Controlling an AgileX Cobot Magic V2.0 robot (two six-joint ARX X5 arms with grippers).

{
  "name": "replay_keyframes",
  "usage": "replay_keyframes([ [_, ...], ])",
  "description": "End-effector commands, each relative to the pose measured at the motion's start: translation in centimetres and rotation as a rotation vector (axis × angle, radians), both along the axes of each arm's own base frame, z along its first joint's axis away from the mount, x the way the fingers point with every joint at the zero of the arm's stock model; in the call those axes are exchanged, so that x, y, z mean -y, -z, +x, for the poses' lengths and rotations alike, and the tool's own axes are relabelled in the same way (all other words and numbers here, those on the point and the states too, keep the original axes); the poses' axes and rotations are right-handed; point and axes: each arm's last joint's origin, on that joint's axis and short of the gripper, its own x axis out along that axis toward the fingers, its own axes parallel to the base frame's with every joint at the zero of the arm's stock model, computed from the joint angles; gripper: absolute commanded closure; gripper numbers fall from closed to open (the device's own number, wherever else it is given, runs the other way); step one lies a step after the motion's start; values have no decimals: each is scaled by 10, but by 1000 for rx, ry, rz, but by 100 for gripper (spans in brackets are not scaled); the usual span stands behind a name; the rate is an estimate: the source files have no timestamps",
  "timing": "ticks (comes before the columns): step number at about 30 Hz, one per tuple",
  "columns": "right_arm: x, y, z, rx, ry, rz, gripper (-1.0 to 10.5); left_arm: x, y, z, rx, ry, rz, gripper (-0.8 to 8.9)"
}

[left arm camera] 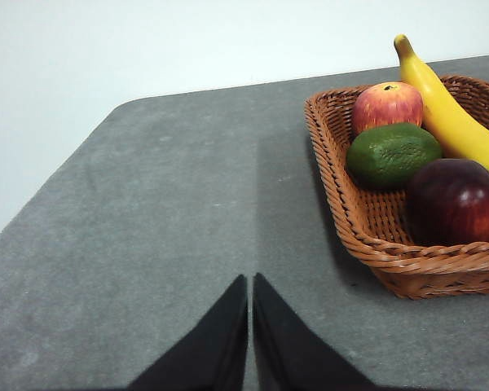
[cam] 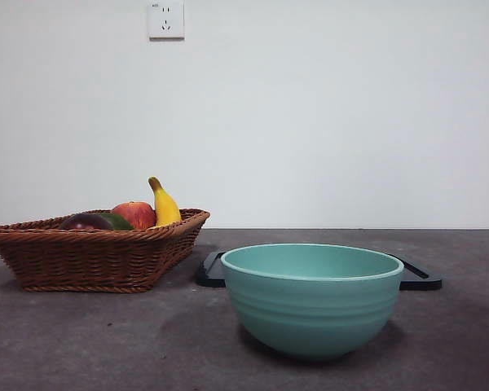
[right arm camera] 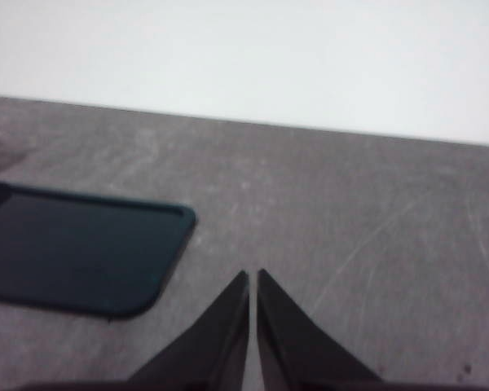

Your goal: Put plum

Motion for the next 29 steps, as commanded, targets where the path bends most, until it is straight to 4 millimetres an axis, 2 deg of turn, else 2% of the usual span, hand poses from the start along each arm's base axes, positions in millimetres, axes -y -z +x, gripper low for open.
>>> replay_keyframes([
  [1,0,5,0,-44,6,5,941,0,8,1,-27,-4,-8,805],
  [29,0,6,0,-55,3,17,941,0,8,1,-27,-4,-8,805],
])
